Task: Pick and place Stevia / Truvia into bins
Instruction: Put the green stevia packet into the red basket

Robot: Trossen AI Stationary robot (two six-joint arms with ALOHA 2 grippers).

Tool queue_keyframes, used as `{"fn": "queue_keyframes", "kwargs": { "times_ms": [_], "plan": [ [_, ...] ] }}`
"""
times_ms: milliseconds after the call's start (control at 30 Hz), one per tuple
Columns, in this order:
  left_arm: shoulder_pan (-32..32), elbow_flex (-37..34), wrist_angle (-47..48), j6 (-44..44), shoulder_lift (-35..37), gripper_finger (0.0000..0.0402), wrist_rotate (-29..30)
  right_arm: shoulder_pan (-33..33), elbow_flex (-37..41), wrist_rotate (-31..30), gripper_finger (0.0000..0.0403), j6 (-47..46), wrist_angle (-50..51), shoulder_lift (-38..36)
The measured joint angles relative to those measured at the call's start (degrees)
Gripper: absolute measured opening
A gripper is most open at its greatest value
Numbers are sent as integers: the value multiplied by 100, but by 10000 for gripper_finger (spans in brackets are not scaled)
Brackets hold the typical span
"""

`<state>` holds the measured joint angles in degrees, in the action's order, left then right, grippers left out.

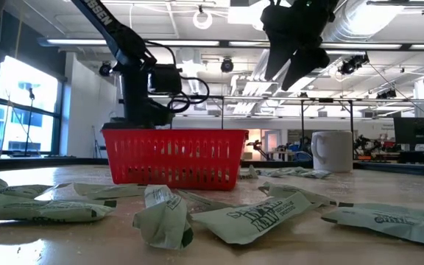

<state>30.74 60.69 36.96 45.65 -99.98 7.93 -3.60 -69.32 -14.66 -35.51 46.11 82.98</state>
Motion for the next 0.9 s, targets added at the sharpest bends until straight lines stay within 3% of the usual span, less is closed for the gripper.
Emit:
{"fn": "queue_keyframes", "kwargs": {
  "times_ms": [433, 700, 900],
  "plan": [
    [101, 27, 369, -155, -455, 161, 14, 0, 0, -1, 298, -6, 58, 0],
    [28, 278, 1144, -947, -479, 24, 140, 0, 0, -2, 298, 4, 90, 0],
    [-424, 1022, 2027, -1699, -486, 39, 79, 70, 0, 21, 298, 161, 90, 0]
  ]
}}
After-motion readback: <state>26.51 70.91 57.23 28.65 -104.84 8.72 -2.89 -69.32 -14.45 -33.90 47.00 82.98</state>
